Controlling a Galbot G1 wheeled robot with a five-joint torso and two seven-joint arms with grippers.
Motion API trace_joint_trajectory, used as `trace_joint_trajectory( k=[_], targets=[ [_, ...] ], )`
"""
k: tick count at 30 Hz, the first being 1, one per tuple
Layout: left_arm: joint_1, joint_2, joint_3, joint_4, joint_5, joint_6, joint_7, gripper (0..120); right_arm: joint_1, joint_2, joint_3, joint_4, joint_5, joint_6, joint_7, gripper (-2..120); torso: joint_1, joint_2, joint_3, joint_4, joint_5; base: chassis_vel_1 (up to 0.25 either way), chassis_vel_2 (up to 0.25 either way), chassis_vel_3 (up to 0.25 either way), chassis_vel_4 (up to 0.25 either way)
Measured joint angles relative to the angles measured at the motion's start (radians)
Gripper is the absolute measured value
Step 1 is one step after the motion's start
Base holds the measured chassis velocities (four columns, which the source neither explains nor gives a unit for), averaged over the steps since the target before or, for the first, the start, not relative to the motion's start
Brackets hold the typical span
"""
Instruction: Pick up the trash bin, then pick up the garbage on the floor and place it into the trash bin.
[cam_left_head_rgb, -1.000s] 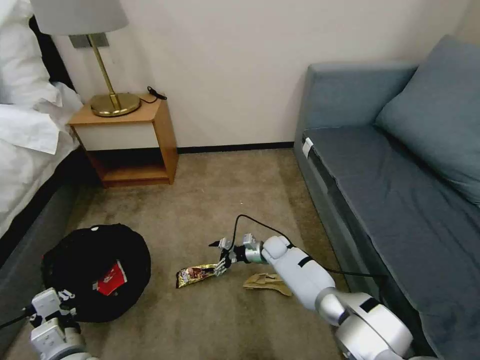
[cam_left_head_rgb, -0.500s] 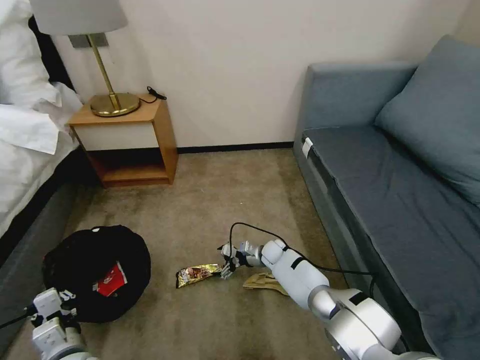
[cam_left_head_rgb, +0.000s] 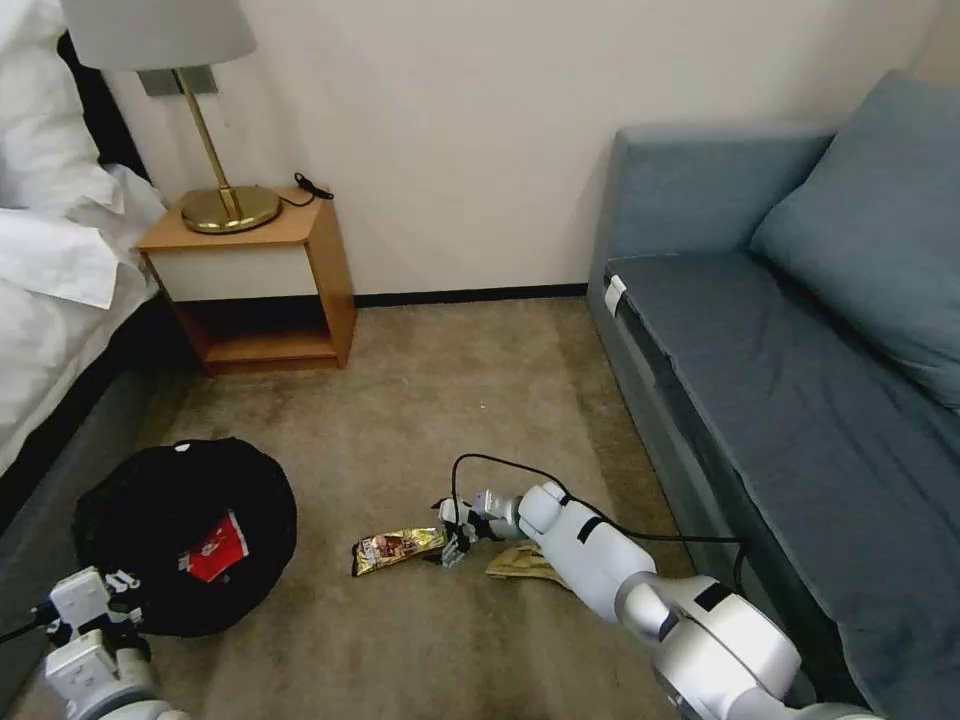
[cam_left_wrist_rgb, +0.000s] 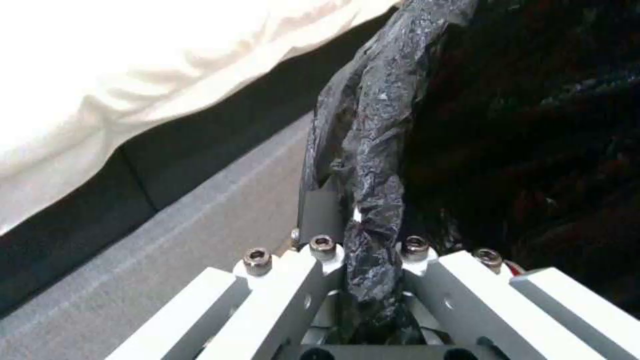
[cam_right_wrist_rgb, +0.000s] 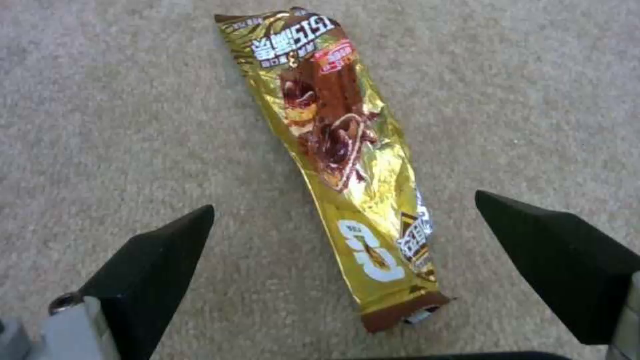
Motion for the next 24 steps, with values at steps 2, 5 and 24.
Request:
trace_joint_trajectory(
  k=[2,5,24],
  targets=[
    [0.002,0.000,-0.001,-0.012,-0.012,0.006,-0.001,3,-0.003,0.000,-0.007,0.001,0.001,0.003,0.005,100,0.000,0.000,0.000,0.0001,0.0000,0.000,0.000,0.000,0.000],
    [0.003,0.001,-0.005,-0.039,-0.051,0.023,-0.004,3,-0.005,0.000,-0.022,0.012,0.021,0.006,0.014,100,0.000,0.000,0.000,0.0000,0.0000,0.000,0.000,0.000,0.000],
    [-0.013,0.018,-0.029,-0.140,-0.199,0.104,-0.039,3,-0.015,-0.001,-0.112,0.027,0.083,-0.002,0.038,100,0.000,0.000,0.000,-0.0002,-0.0002,0.000,0.000,0.000,0.000]
  ],
)
